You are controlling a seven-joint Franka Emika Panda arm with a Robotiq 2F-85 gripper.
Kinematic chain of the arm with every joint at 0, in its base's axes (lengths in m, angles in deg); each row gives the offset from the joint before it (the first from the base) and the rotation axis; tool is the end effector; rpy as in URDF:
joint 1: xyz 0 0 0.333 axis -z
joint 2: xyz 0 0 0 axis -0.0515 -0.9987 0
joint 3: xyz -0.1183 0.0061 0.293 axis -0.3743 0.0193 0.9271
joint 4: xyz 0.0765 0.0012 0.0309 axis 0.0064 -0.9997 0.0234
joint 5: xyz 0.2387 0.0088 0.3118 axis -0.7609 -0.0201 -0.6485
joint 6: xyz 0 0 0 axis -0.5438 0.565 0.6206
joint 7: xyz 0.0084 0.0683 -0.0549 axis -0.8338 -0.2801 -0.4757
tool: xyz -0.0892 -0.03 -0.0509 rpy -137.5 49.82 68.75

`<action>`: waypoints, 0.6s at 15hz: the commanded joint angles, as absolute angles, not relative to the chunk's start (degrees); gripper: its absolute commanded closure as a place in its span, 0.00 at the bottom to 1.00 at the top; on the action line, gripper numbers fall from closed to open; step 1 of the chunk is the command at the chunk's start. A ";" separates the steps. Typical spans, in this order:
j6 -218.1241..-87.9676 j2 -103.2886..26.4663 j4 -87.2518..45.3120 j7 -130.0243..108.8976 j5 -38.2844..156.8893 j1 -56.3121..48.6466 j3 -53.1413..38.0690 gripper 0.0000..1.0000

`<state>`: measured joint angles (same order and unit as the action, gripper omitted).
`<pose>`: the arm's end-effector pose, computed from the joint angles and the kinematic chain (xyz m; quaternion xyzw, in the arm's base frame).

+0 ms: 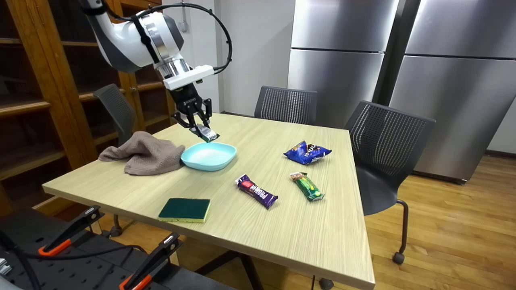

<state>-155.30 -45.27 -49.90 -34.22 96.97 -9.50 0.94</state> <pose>0.5550 0.1028 0.2089 0.8383 0.5016 -0.0741 0.2001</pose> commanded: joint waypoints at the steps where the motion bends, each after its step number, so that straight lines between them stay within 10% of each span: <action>1: -151.96 -50.50 -43.34 -35.10 94.37 -9.50 0.95 0.91; 9: -147.98 -62.17 -31.40 -33.86 91.08 -10.71 -0.36 0.91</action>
<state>-151.51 -57.73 -37.53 -34.13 92.52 -9.62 0.22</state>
